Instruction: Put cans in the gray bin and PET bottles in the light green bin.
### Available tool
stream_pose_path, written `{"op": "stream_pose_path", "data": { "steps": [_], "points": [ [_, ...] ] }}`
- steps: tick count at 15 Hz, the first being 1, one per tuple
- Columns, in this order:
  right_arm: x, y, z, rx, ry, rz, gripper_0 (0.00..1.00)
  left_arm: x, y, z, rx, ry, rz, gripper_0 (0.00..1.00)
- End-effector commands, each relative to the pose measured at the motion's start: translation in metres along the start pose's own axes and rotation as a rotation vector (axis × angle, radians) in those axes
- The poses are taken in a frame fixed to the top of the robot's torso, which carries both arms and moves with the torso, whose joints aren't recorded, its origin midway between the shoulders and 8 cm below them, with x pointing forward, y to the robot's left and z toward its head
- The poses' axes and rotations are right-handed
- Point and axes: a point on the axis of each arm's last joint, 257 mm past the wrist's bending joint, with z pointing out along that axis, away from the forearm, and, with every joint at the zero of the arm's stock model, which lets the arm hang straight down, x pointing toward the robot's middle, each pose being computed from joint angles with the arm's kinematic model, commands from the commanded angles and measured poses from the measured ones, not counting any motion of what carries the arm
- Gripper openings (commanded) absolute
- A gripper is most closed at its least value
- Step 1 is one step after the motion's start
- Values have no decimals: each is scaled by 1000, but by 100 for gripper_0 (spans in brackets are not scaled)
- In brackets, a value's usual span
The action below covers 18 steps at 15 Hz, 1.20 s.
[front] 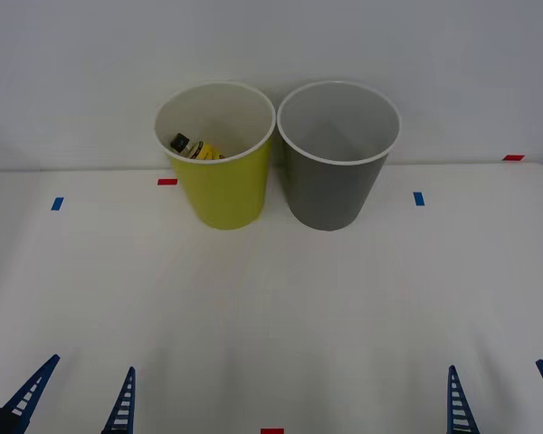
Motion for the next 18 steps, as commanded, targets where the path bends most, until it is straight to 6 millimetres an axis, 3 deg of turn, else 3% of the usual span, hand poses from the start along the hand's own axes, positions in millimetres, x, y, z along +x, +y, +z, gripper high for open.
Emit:
{"op": "stream_pose_path", "data": {
  "steps": [1,18],
  "points": [
    [0,0,0,0,0,0,100,0,0,0,0,1,0,100],
    [0,0,0,0,0,0,100,0,0,0,0,1,0,100]
  ]
}}
